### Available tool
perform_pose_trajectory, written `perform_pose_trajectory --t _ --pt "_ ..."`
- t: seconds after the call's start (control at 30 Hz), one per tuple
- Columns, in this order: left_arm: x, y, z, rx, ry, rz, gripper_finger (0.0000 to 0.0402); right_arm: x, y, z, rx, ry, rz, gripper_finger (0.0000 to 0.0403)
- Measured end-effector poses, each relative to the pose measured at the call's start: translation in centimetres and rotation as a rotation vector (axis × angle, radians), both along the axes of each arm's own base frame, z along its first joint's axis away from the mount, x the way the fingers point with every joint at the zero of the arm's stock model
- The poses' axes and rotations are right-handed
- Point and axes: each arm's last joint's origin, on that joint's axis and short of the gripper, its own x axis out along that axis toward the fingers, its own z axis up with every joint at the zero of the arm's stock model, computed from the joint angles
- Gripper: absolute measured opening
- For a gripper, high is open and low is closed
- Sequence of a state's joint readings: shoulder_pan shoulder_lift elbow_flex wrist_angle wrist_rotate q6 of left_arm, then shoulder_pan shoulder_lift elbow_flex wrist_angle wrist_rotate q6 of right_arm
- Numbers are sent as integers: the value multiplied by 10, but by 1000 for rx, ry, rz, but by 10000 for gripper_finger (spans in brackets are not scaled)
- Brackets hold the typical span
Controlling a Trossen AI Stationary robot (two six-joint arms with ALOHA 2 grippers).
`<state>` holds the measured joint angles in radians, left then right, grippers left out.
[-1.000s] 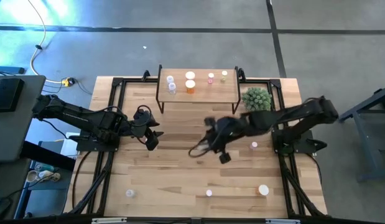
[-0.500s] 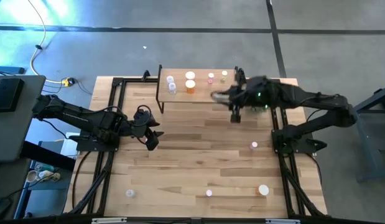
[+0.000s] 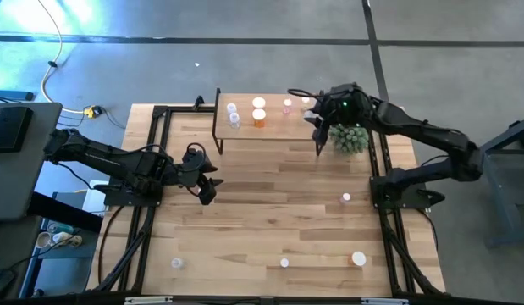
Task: Pick and place medicine bottles onto shelf by color
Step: Put the bottom yellow pill bottle aligned with the other yellow pill bottle on the shelf
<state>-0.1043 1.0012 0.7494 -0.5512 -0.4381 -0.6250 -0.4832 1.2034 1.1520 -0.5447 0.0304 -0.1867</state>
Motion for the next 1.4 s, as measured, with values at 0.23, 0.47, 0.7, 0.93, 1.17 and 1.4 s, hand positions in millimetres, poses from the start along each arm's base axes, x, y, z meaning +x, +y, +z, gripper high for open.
perform_pose_trajectory --t 0.23,0.47,0.7,0.93,1.17,1.4 --pt "0 0 0 2 -2 2 225 6 -23 -26 71 37 -59 112" --pt "0 0 0 11 -3 11 225 18 -41 -48 125 86 -69 112" --pt "0 0 0 11 -4 11 225 18 -48 -53 149 92 -101 112" --pt "0 0 0 11 -4 11 225 18 -47 -53 154 97 -103 115" --pt "0 0 0 13 -4 13 225 17 -47 -55 162 110 -103 146" --pt "0 0 0 13 -5 13 225 17 -47 -54 160 102 -105 181"
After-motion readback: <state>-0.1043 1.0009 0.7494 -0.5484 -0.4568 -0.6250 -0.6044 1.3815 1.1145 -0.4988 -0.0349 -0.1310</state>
